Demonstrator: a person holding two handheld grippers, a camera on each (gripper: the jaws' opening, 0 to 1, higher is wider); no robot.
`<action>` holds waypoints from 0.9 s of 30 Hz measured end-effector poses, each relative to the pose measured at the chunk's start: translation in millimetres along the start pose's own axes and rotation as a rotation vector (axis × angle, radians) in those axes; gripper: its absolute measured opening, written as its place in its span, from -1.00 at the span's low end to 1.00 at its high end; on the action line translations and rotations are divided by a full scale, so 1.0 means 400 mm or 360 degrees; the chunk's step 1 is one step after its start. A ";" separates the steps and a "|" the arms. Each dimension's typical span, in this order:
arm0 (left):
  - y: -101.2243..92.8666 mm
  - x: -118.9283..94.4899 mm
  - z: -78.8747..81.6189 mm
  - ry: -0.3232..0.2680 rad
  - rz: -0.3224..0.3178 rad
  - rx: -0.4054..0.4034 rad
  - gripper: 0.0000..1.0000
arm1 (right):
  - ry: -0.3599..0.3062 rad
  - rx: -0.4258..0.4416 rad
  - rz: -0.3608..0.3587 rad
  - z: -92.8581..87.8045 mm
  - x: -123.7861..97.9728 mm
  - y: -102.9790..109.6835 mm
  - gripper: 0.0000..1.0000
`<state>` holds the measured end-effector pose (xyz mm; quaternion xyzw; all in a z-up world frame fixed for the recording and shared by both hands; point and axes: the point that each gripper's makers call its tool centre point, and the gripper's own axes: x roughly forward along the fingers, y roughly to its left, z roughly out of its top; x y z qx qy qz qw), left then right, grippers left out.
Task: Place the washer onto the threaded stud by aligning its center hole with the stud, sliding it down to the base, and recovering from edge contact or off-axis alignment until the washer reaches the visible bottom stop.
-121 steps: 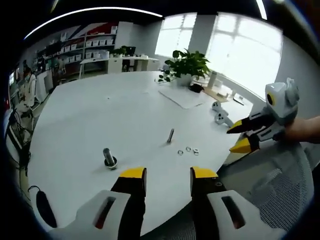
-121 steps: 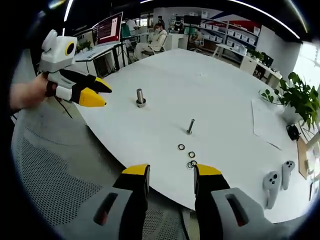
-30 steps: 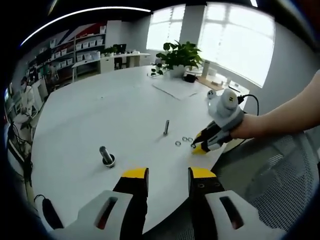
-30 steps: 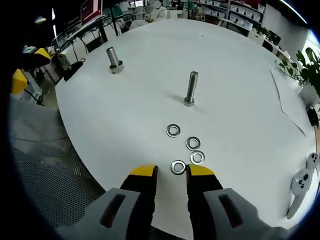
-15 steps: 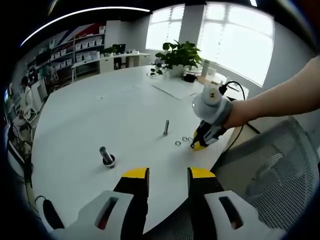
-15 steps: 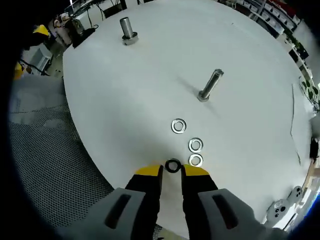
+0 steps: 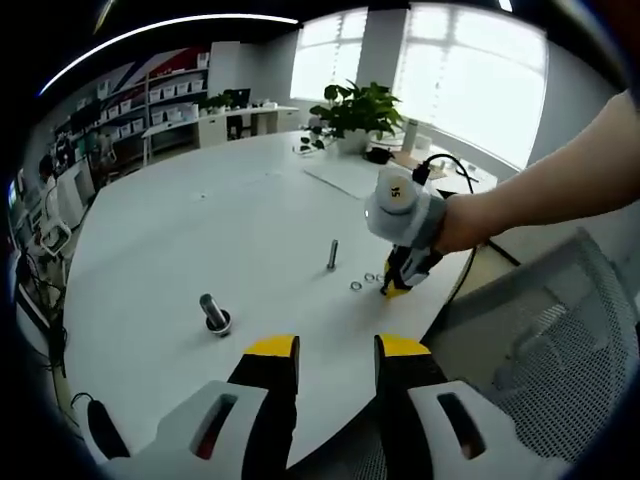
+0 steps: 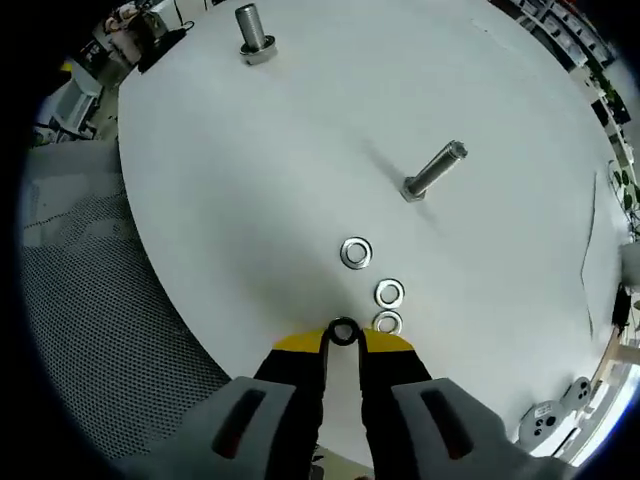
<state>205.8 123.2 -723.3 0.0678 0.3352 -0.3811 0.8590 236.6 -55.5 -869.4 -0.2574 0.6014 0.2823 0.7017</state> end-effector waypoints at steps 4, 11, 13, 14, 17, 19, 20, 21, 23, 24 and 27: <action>0.001 -0.001 0.001 -0.0004 0.0000 0.0001 -0.44 | -0.0160 0.0067 -0.0026 0.002 -0.002 0.001 -0.73; 0.001 -0.001 0.002 -0.0004 -0.0004 -0.0005 -0.44 | -0.0205 0.0210 -0.0001 -0.008 -0.009 0.000 -0.74; 0.001 0.000 0.002 -0.0004 -0.0004 -0.0008 -0.45 | -0.0263 0.0231 -0.0013 0.006 -0.025 -0.009 -0.74; 0.001 -0.001 0.002 -0.0005 -0.0004 -0.0009 -0.45 | -0.0277 0.0234 -0.0010 0.013 -0.036 -0.012 -0.74; 0.001 -0.001 0.003 -0.0006 -0.0004 -0.0014 -0.45 | -0.0292 0.0215 -0.0014 0.028 -0.052 -0.024 -0.74; 0.001 -0.001 0.003 -0.0005 -0.0003 -0.0010 -0.45 | -0.0304 0.0210 -0.0019 0.037 -0.061 -0.032 -0.74; 0.001 -0.001 0.003 -0.0005 -0.0003 -0.0008 -0.45 | -0.0313 0.0213 -0.0021 0.043 -0.063 -0.036 -0.74; 0.001 -0.001 0.002 -0.0005 -0.0002 -0.0005 -0.45 | -0.0328 0.0220 -0.0024 0.052 -0.069 -0.041 -0.74; 0.002 -0.001 0.001 -0.0001 0.0001 -0.0004 -0.46 | -0.0349 0.0223 -0.0026 0.066 -0.075 -0.046 -0.74; 0.002 -0.002 0.000 0.0000 0.0003 -0.0004 -0.46 | -0.0365 0.0218 -0.0032 0.076 -0.083 -0.045 -0.74; 0.005 -0.002 0.003 -0.0006 0.0006 -0.0010 -0.46 | -0.0419 0.0213 -0.0027 0.110 -0.099 -0.050 -0.74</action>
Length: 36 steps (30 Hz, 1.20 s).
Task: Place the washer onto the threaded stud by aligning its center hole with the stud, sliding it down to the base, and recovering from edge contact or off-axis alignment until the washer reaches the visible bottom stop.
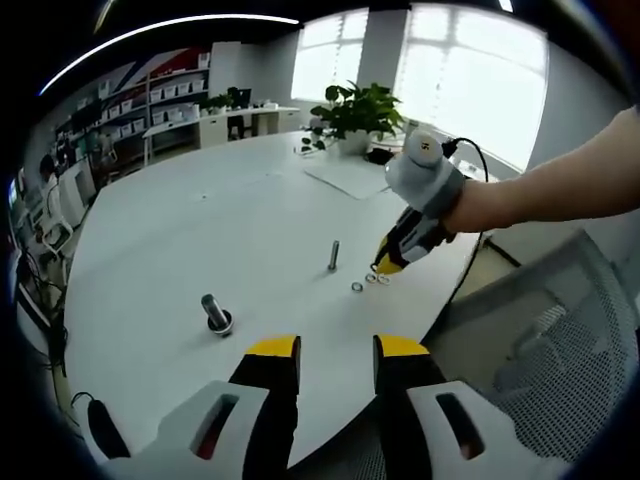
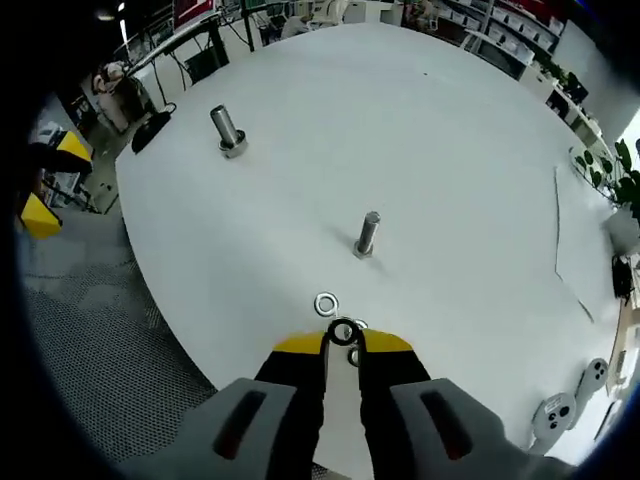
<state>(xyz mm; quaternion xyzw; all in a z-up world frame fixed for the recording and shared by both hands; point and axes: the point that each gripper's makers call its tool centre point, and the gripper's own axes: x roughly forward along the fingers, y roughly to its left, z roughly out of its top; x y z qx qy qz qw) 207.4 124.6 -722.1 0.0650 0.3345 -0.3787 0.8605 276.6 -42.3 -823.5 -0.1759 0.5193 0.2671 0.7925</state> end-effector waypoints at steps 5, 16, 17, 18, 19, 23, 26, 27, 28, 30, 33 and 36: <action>-0.001 0.000 -0.002 0.0004 0.0000 0.0000 -0.46 | -0.0067 0.0025 0.0004 0.047 -0.009 -0.010 -0.74; 0.000 0.001 -0.001 0.0004 -0.0002 -0.0002 -0.46 | -0.0090 -0.0157 -0.0029 0.134 -0.030 -0.033 -0.74; 0.000 0.001 -0.001 0.0005 -0.0002 -0.0001 -0.46 | -0.0087 -0.0166 -0.0027 0.139 -0.031 -0.033 -0.74; 0.000 0.001 -0.001 0.0005 -0.0002 -0.0001 -0.46 | -0.0082 -0.0193 -0.0025 0.146 -0.030 -0.035 -0.74; 0.000 0.001 -0.002 0.0006 -0.0001 -0.0001 -0.46 | -0.0081 -0.0204 -0.0019 0.151 -0.028 -0.039 -0.74; 0.000 0.001 -0.003 0.0011 -0.0004 -0.0001 -0.46 | -0.0059 -0.0233 0.0004 0.170 -0.029 -0.045 -0.74; -0.001 0.001 -0.005 0.0014 -0.0005 -0.0001 -0.46 | -0.0014 -0.0274 0.0019 0.173 -0.021 -0.047 -0.74; 0.000 0.001 -0.005 0.0016 -0.0004 -0.0003 -0.46 | -0.0002 -0.0292 0.0014 0.171 -0.017 -0.050 -0.74; 0.001 0.002 -0.006 0.0017 -0.0003 -0.0004 -0.46 | 0.0017 -0.0302 0.0017 0.167 -0.012 -0.049 -0.74; 0.001 0.002 -0.006 0.0015 -0.0003 -0.0006 -0.46 | 0.0034 -0.0306 0.0025 0.162 -0.006 -0.048 -0.74; 0.002 0.001 -0.007 0.0017 -0.0002 -0.0006 -0.46 | 0.0061 -0.0321 0.0029 0.156 0.005 -0.049 -0.74; 0.001 0.002 -0.008 0.0023 -0.0002 -0.0006 -0.46 | 0.0083 -0.0336 0.0036 0.150 0.011 -0.047 -0.73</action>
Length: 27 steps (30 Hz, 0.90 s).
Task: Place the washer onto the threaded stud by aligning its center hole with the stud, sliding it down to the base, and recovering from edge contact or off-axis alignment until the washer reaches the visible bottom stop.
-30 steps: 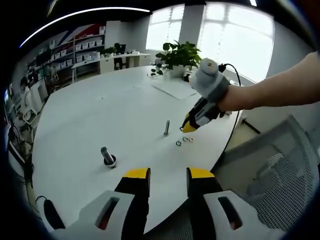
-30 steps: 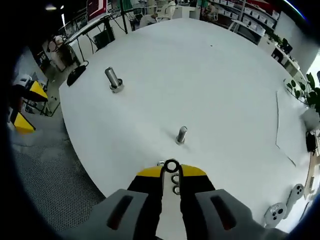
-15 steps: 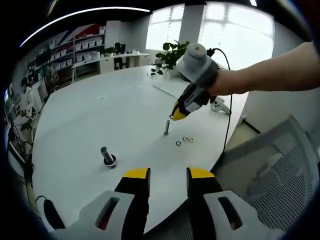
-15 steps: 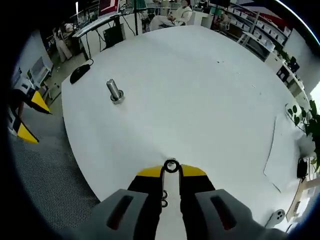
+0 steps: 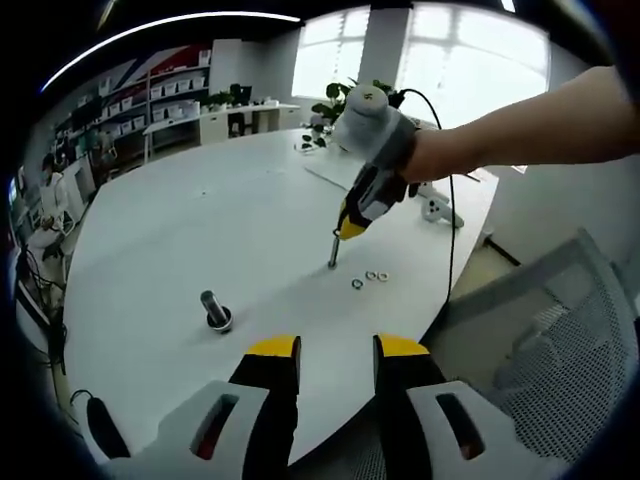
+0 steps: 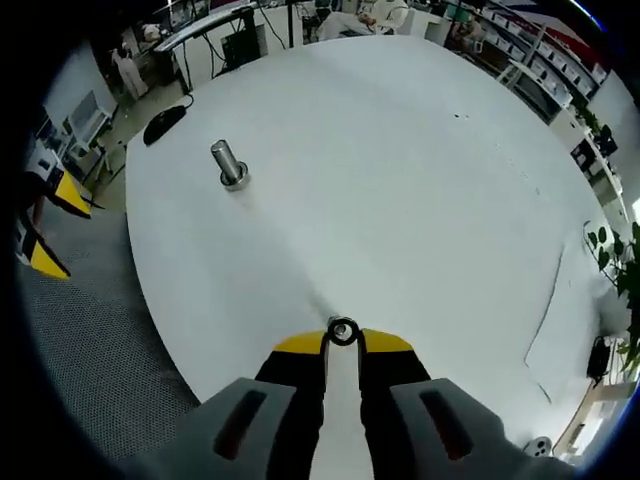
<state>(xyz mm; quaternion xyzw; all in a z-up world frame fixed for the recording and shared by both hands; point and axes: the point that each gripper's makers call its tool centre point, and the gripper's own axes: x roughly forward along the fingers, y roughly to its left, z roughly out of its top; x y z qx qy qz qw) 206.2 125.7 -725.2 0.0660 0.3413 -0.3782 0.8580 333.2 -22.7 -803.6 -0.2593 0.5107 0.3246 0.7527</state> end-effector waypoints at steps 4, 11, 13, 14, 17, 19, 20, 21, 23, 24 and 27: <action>0.001 0.001 -0.002 0.0005 0.0001 -0.0008 -0.46 | 0.0012 -0.0042 0.0001 0.002 0.008 0.008 -0.73; 0.000 0.001 -0.004 0.0008 -0.0004 -0.0013 -0.46 | 0.0051 -0.0042 0.0000 -0.008 0.034 0.006 -0.73; 0.001 0.002 -0.005 0.0011 -0.0003 -0.0013 -0.46 | 0.0056 -0.0039 0.0006 -0.011 0.040 0.010 -0.73; 0.001 0.002 -0.005 0.0011 -0.0002 -0.0014 -0.46 | 0.0060 -0.0044 0.0006 -0.012 0.044 0.010 -0.73; 0.005 0.002 -0.008 0.0016 0.0005 -0.0020 -0.46 | 0.0077 -0.0027 0.0019 -0.020 0.066 0.008 -0.73; 0.008 0.002 -0.010 0.0020 0.0009 -0.0026 -0.46 | 0.0083 -0.0005 0.0022 -0.023 0.076 0.006 -0.73; 0.009 0.002 -0.011 0.0022 0.0011 -0.0027 -0.46 | 0.0085 0.0006 0.0029 -0.024 0.082 0.005 -0.73; 0.010 0.002 -0.011 0.0023 0.0012 -0.0028 -0.46 | 0.0089 0.0014 0.0034 -0.027 0.090 0.003 -0.73; 0.010 0.003 -0.013 0.0028 0.0013 -0.0028 -0.46 | 0.0099 0.0015 0.0039 -0.031 0.101 0.002 -0.72; 0.010 0.003 -0.014 0.0031 0.0014 -0.0027 -0.46 | 0.0109 0.0015 0.0038 -0.035 0.106 0.002 -0.72; 0.010 0.004 -0.015 0.0034 0.0015 -0.0028 -0.46 | 0.0121 0.0015 0.0046 -0.041 0.118 0.005 -0.72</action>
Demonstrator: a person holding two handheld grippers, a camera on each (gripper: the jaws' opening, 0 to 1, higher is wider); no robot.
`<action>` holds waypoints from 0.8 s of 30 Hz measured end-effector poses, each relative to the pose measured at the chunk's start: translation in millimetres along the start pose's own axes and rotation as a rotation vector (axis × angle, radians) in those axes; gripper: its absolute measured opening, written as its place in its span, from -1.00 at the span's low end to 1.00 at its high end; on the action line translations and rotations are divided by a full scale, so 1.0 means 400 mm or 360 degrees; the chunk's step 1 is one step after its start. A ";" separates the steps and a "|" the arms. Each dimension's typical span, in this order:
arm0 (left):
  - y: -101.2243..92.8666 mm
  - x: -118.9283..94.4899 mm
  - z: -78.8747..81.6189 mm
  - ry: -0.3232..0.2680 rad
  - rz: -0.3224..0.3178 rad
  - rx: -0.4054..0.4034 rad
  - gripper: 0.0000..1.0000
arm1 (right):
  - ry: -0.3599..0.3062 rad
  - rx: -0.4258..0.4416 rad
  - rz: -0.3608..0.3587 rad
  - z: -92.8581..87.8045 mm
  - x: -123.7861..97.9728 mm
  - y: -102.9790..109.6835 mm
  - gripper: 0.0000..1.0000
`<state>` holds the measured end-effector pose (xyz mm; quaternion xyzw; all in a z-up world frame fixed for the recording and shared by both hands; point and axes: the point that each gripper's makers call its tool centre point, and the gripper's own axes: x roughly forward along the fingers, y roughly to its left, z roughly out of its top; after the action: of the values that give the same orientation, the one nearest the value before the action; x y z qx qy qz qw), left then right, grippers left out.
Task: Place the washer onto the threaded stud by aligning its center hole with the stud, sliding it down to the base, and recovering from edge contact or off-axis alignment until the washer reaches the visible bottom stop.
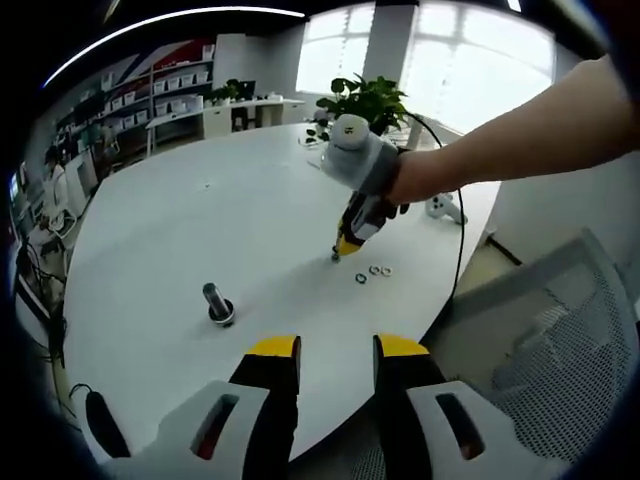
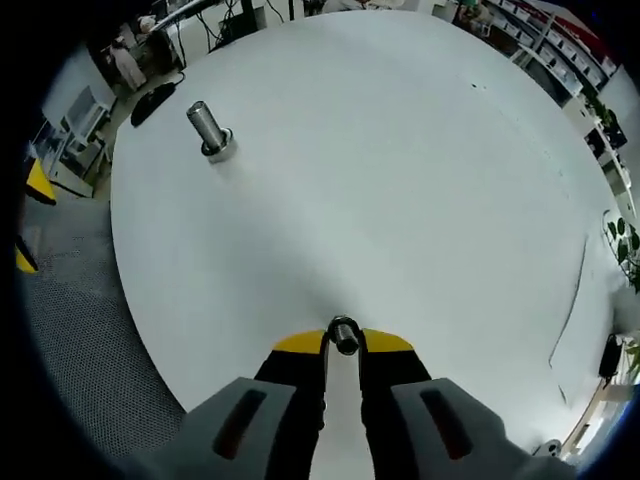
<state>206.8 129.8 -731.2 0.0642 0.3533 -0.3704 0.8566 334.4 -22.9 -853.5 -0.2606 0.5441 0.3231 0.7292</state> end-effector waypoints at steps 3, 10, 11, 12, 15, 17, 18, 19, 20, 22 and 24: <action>0.002 0.001 -0.002 0.0004 0.0005 -0.0001 -0.46 | 0.0012 0.0012 -0.0001 -0.005 0.007 0.001 -0.72; 0.005 0.001 -0.005 0.0014 0.0012 -0.0002 -0.46 | 0.0026 0.0018 0.0010 -0.013 0.023 0.004 -0.70; 0.004 0.001 -0.005 0.0016 0.0012 -0.0001 -0.47 | 0.0024 0.0026 0.0011 -0.014 0.023 0.005 -0.70; 0.004 0.001 -0.005 0.0016 0.0013 0.0001 -0.47 | 0.0021 0.0032 0.0012 -0.015 0.024 0.005 -0.70; 0.005 0.002 -0.008 0.0024 0.0015 0.0000 -0.47 | 0.0028 0.0041 0.0013 -0.027 0.026 0.003 -0.68; 0.005 0.002 -0.008 0.0021 0.0013 -0.0004 -0.47 | 0.0032 0.0044 0.0010 -0.038 0.018 0.009 -0.68; 0.004 0.002 -0.007 0.0021 0.0012 -0.0005 -0.47 | 0.0034 0.0047 0.0009 -0.043 0.017 0.007 -0.68; 0.004 0.002 -0.008 0.0022 0.0012 -0.0005 -0.47 | 0.0037 0.0053 0.0008 -0.051 0.014 0.006 -0.68; 0.004 0.003 -0.008 0.0024 0.0011 -0.0004 -0.47 | 0.0038 0.0055 0.0004 -0.057 0.011 0.006 -0.68; 0.002 0.003 -0.009 0.0027 0.0008 -0.0003 -0.46 | 0.0002 0.0044 -0.0026 -0.064 -0.002 0.002 -0.68; 0.001 0.003 -0.008 0.0028 0.0007 0.0002 -0.46 | 0.0005 0.0064 -0.0011 -0.080 -0.008 0.006 -0.68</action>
<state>205.8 130.6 -734.6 0.0689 0.3604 -0.3681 0.8543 312.1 -45.4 -859.0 -0.2483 0.5508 0.3090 0.7345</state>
